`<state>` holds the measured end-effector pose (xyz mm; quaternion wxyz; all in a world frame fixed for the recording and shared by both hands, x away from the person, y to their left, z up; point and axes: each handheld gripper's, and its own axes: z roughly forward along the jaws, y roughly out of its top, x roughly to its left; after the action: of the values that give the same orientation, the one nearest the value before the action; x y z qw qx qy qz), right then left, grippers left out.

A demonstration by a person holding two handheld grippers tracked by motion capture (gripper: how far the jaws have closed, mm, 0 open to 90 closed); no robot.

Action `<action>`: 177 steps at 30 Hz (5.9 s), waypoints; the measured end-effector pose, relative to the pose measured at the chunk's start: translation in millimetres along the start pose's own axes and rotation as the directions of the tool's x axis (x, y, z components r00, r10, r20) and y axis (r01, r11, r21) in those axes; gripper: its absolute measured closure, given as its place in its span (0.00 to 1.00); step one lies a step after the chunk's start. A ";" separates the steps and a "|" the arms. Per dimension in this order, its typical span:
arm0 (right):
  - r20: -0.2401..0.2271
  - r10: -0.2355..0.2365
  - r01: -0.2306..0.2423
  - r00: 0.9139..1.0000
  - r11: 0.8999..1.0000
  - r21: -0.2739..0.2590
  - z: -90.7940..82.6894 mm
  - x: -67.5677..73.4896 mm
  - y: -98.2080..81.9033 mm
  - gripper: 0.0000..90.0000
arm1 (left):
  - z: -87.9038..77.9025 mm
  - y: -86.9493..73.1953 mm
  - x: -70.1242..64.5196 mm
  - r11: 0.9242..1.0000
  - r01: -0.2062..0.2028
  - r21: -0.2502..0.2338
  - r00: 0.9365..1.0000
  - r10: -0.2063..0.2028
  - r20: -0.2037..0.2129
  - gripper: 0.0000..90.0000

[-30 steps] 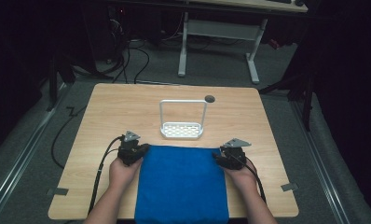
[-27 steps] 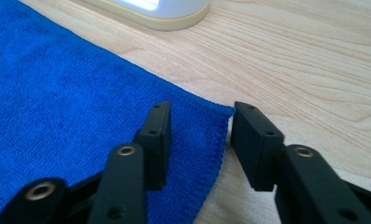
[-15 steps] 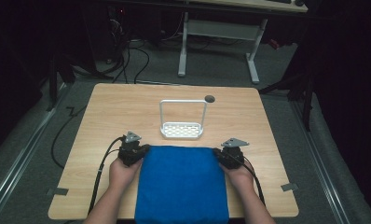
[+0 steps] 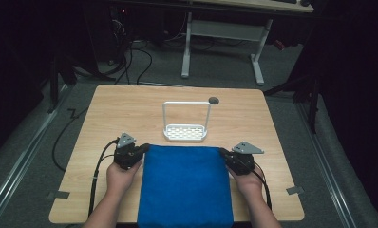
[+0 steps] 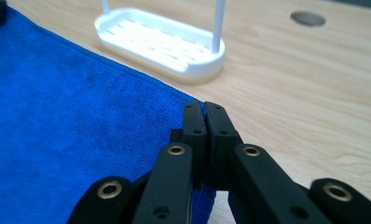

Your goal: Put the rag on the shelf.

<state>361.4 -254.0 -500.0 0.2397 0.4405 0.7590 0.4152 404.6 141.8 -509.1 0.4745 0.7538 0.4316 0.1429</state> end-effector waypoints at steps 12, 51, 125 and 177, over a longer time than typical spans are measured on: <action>-0.023 0.006 -0.008 1.000 0.996 -0.093 -20.8 3.0 8.2 0.98 | -18.2 9.2 -7.1 0.996 -0.025 -0.084 1.000 0.024 -0.011 0.98; 0.006 -0.045 0.043 0.999 0.924 -0.381 -89.2 24.8 57.5 0.99 | -96.0 54.7 -38.4 0.922 -0.102 -0.373 0.995 0.101 -0.023 0.98; 0.089 0.016 0.031 0.996 0.870 -0.492 -60.6 -24.3 170.0 0.99 | -62.8 187.8 -8.5 0.866 -0.258 -0.428 0.961 0.186 -0.203 0.99; 0.043 0.065 -0.057 0.997 0.983 -0.172 62.3 -54.7 129.5 0.99 | 46.6 112.3 53.9 0.994 -0.106 -0.038 0.983 0.099 -0.156 0.99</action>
<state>494.8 -240.8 -424.8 0.2821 0.4512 0.7008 0.4751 523.2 136.6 -449.1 0.4489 0.7506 0.4244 0.2346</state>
